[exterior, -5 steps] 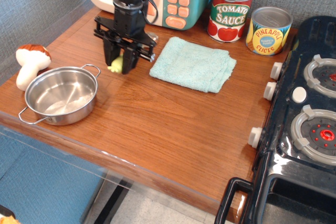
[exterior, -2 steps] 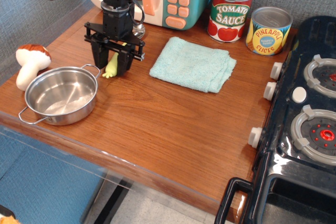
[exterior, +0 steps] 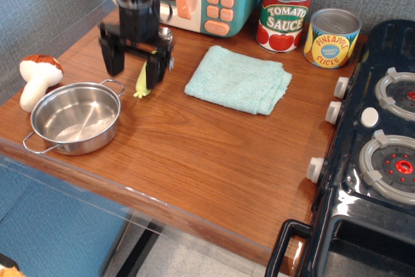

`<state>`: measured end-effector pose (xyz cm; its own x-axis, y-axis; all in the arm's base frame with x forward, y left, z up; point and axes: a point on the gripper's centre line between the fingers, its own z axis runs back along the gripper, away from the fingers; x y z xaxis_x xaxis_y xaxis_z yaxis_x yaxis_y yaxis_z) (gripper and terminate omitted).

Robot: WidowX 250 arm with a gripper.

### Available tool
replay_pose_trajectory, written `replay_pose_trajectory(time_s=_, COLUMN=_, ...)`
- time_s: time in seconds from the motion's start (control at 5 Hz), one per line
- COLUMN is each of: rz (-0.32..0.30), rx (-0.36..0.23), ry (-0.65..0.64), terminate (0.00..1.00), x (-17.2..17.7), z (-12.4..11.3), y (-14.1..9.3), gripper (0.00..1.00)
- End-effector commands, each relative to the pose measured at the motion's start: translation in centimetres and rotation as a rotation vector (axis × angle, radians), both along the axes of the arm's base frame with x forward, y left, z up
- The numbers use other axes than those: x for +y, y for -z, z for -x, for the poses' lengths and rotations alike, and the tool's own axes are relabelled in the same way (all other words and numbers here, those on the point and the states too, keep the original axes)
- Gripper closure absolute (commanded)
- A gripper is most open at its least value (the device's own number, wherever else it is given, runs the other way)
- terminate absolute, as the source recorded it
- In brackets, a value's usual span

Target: PLACE THE SPOON NEAR BY TOWL

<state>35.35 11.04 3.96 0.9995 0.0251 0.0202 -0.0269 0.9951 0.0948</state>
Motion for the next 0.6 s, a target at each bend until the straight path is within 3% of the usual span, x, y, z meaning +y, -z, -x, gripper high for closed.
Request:
replay_pose_trajectory(time_s=0.0, rz=-0.021, rx=-0.154, ry=0.002, terminate=0.00, x=0.11, z=0.95, y=-5.34, gripper=0.00)
replay_pose_trajectory(time_s=0.2, rz=-0.021, rx=-0.154, ry=0.002, terminate=0.00, x=0.11, z=0.95, y=-5.34, gripper=0.00)
replay_pose_trajectory(time_s=0.4, rz=-0.021, rx=-0.154, ry=0.002, terminate=1.00, x=0.11, z=0.95, y=-5.34, gripper=0.00)
